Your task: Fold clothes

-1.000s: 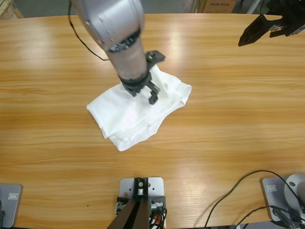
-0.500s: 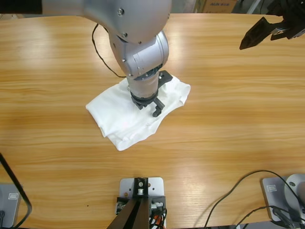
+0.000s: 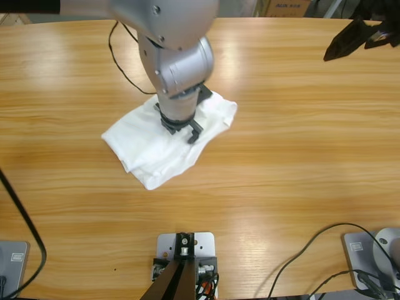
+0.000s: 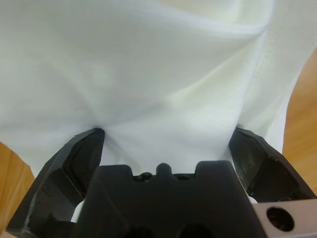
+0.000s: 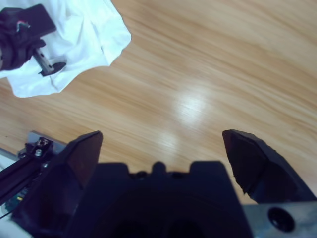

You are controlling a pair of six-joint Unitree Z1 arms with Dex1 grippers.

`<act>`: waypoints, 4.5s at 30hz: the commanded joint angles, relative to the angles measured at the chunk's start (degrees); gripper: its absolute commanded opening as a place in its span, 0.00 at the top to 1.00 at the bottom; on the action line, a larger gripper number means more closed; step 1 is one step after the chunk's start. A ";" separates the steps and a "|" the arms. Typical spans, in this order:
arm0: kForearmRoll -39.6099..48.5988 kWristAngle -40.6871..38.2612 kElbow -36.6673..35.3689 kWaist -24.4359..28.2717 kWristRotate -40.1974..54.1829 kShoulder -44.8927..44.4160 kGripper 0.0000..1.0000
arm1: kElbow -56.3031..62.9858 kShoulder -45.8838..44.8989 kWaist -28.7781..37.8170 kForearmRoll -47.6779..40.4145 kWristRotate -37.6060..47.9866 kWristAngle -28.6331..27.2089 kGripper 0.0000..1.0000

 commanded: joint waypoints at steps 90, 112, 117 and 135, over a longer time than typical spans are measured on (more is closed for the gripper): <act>-19.30 -15.07 48.13 37.77 -5.84 -28.81 0.05 | 6.28 -3.99 1.63 3.88 -8.76 5.07 0.00; -24.31 -10.71 48.22 44.23 -6.19 -19.53 0.05 | 6.54 -1.51 1.63 1.99 -8.93 5.15 0.00; -24.20 -8.51 45.44 50.80 -5.12 -19.25 0.05 | 6.45 -1.28 1.47 1.90 -8.93 5.15 0.00; -20.09 -9.35 30.97 63.90 -3.29 -12.31 0.05 | 6.45 -1.30 1.28 3.04 -8.93 6.03 0.00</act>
